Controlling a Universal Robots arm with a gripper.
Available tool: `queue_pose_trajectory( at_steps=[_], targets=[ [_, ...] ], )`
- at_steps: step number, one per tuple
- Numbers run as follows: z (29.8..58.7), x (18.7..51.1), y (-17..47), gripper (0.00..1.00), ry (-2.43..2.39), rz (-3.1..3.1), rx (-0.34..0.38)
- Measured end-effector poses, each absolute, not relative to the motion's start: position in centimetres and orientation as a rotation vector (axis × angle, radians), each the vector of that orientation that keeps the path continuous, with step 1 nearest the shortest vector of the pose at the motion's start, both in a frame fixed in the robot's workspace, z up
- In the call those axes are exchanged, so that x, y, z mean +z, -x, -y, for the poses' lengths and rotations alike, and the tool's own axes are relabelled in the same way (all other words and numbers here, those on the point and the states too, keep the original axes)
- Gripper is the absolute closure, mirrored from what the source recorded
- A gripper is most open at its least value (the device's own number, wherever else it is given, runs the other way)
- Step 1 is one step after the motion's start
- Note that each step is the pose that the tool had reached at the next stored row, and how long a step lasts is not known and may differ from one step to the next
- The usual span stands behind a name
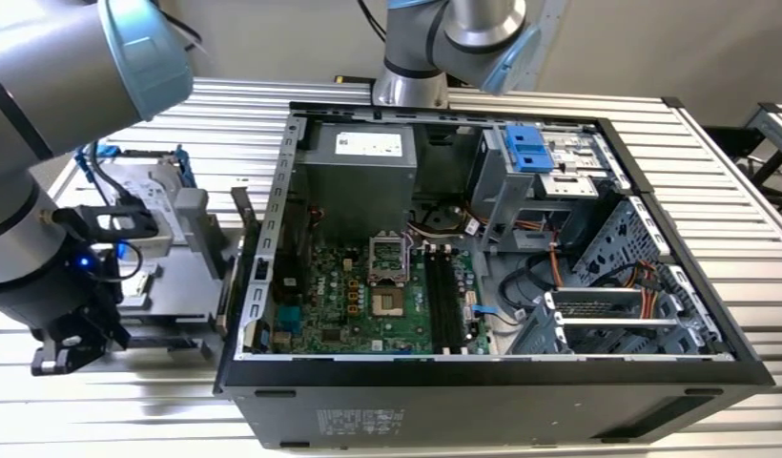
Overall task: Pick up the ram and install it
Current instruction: 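Pick up the ram and move it above insertion slot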
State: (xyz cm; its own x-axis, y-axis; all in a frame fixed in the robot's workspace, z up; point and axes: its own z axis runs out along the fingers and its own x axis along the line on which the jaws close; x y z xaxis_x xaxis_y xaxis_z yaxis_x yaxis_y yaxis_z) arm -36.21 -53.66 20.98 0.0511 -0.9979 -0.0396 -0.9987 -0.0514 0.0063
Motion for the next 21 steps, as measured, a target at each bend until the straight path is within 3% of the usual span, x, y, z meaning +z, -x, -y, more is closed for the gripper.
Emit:
queue_pose_trajectory(
  at_steps=[21],
  targets=[
    [53.65,21.55,36.24,1.00,2.243,-2.164,0.048]
  ],
)
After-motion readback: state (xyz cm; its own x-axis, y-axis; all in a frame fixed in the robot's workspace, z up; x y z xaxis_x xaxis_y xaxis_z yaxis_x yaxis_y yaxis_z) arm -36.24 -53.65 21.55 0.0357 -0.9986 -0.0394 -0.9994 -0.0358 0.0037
